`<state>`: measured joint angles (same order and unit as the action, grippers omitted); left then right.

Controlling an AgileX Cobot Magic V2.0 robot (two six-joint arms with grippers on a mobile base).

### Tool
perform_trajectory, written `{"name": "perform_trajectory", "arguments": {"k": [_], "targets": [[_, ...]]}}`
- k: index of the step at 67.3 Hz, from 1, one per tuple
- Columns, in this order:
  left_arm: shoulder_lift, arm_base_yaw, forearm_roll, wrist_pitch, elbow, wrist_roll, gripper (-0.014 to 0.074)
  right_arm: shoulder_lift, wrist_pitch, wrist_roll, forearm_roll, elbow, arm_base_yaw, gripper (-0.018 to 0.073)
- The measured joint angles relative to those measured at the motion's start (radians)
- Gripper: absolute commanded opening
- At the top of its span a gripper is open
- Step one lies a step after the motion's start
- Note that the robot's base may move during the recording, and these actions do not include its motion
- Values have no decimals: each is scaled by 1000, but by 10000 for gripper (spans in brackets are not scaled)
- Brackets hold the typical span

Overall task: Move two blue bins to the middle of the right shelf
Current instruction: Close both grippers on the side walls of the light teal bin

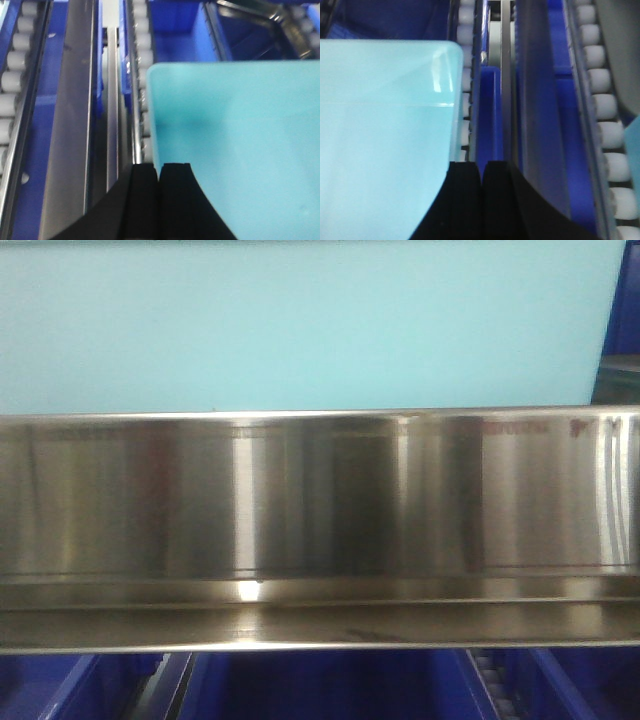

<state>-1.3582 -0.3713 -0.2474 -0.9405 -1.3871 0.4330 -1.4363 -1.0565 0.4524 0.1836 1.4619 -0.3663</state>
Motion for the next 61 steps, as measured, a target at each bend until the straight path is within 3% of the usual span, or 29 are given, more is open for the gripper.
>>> {"name": "perform_trajectory", "arguments": {"k": [7,14,41,54,61], "targets": [[-4,0,0,-18,0,11,190,-7,11,0,-21,2,0,164],[-4,0,0,-21,0,26,260,-9,11,0,-32,5,0,238],[-131,0,46,-110,-4,39,264,-113,-9,0,-66,5,0,235],[-172,0,115,-132,-4,-6,264,-148,-19,0,-75,5,0,232],[-176,0,124,-132,-4,-15,264,-150,-21,0,-79,5,-2,167]]}}
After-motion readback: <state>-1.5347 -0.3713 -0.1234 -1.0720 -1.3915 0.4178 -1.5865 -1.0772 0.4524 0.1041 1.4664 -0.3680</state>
